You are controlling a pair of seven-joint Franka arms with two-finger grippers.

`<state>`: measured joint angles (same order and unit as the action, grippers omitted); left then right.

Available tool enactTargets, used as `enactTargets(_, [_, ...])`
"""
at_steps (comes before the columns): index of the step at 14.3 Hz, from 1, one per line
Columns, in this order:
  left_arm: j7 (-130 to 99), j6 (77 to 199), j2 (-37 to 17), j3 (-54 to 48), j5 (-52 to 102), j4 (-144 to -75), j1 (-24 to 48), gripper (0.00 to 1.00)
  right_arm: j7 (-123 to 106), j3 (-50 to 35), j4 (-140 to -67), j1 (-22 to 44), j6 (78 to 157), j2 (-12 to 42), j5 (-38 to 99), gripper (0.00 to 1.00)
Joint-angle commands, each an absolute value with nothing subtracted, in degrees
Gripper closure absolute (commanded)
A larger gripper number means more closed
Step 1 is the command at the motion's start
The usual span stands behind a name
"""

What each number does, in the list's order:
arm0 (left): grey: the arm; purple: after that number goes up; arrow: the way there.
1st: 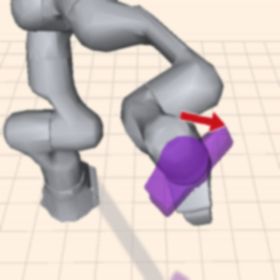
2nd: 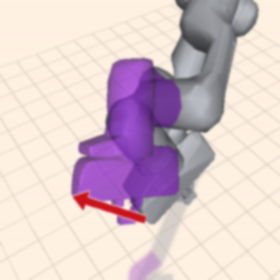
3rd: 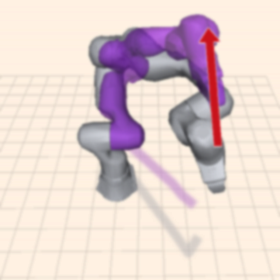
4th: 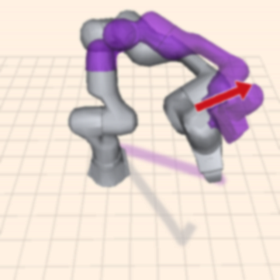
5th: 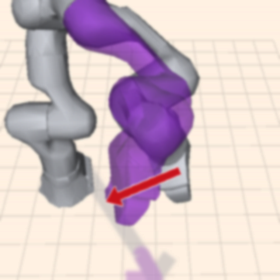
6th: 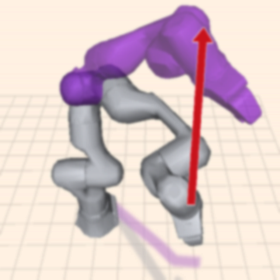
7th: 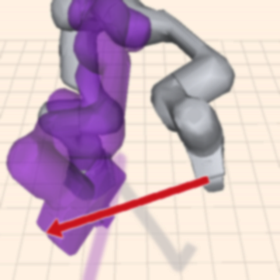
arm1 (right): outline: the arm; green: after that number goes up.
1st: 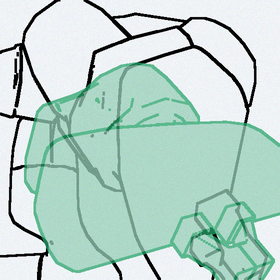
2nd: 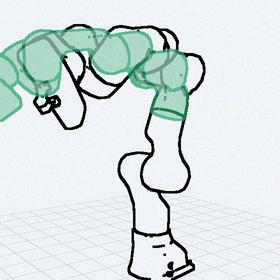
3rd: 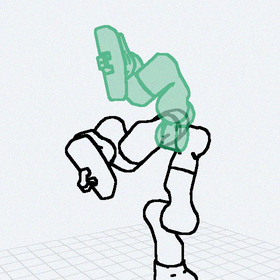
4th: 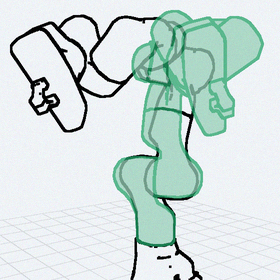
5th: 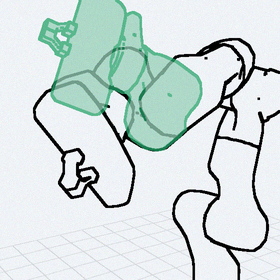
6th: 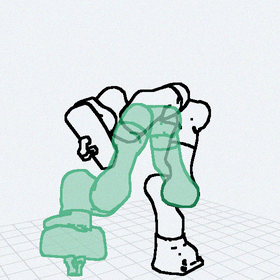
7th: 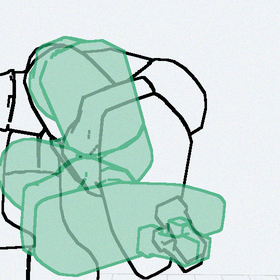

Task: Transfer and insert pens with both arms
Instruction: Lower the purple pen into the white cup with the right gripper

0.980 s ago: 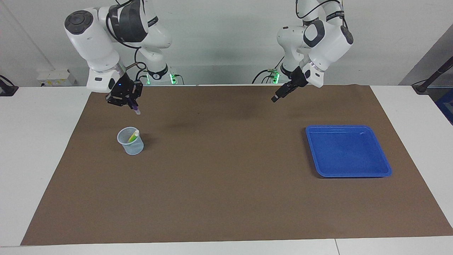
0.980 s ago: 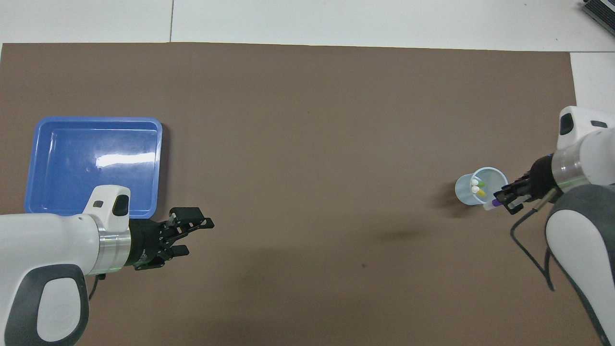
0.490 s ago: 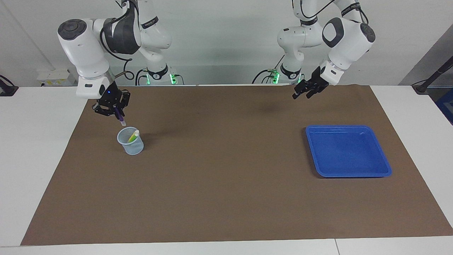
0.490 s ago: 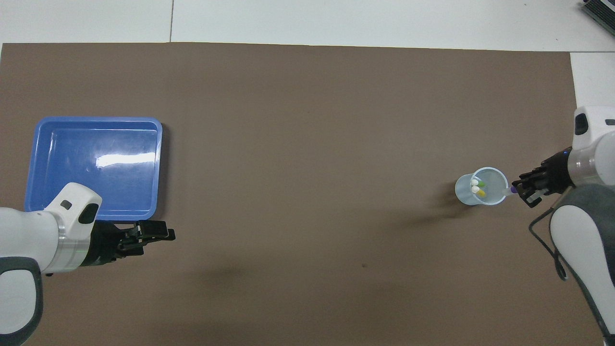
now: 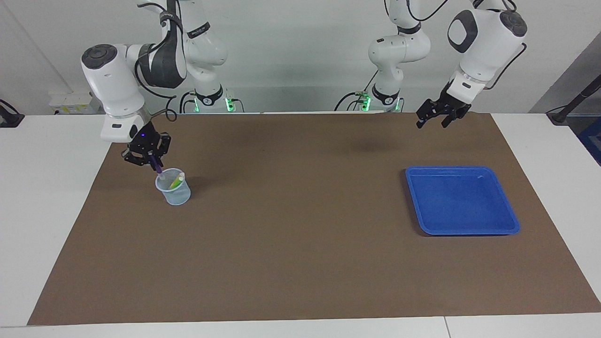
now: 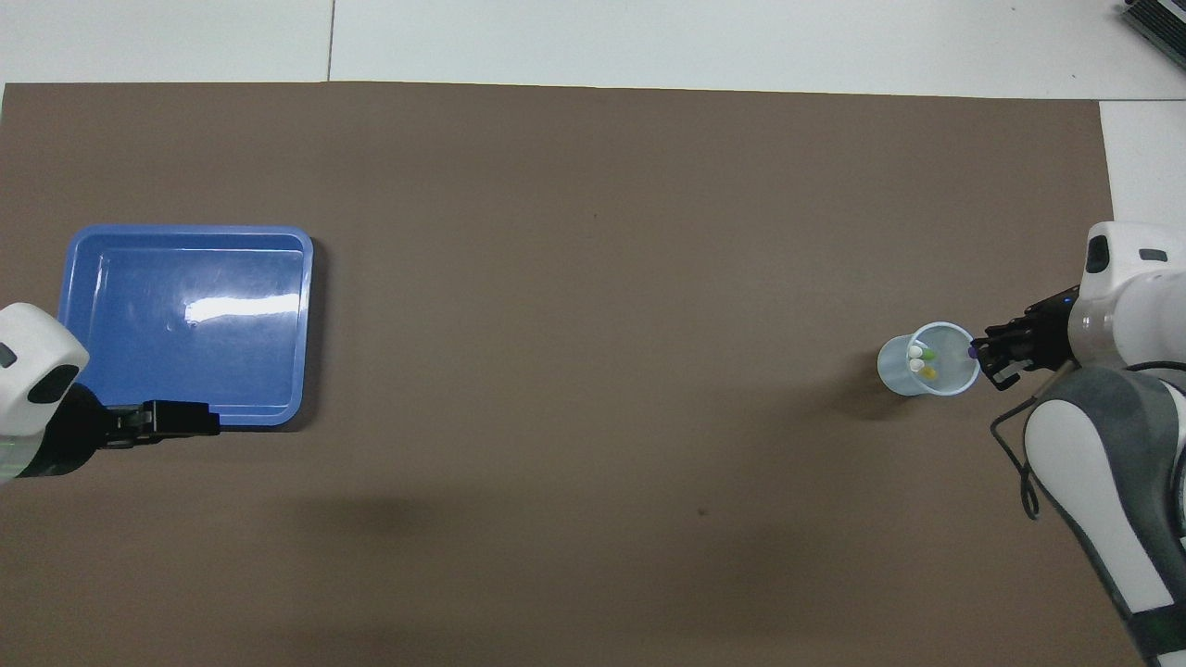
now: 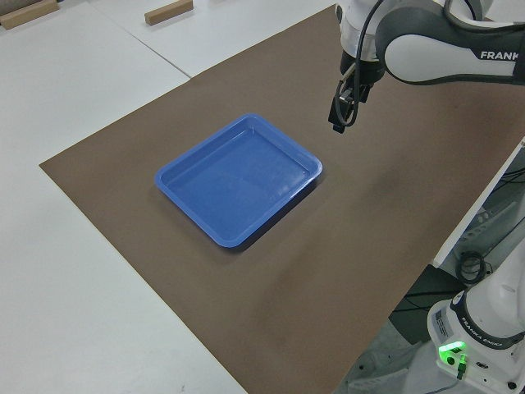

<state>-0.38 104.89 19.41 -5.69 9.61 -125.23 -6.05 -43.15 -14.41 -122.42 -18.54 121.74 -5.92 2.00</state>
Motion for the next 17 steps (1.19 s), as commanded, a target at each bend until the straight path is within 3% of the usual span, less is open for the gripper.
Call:
enactTargets(1, [2.01,101.60,14.95,-5.80,5.73,-117.18,-6.94,0.00,-40.27,-15.12,-123.22,-19.69,123.22,-4.67,4.65,1.00])
enactTargets(7, [6.06,100.28,12.66,-5.71,1.51,-111.01,-9.76,0.00,-39.81,-15.12,-124.98,-20.74,125.41,-2.73,6.68,1.00])
enactTargets(9, [5.98,100.81,11.78,-5.71,0.88,-109.87,-9.75,0.00,-39.81,-15.12,-124.98,-21.00,125.07,-2.81,6.68,0.48])
enactTargets(10, [5.98,101.25,11.69,-5.71,0.88,-109.69,-9.76,0.00,-39.73,-15.12,-124.98,-21.18,125.16,-2.73,6.68,0.00])
enactTargets(13, [5.98,103.26,11.60,-5.80,0.88,-109.77,-9.49,0.00,-39.90,-15.12,-123.67,-21.88,122.89,-2.81,6.68,0.00])
enactTargets(17, [5.98,104.24,11.25,-5.80,0.79,-109.69,-8.71,0.00,-39.46,-15.21,-116.48,-21.36,112.88,-3.69,6.59,0.00])
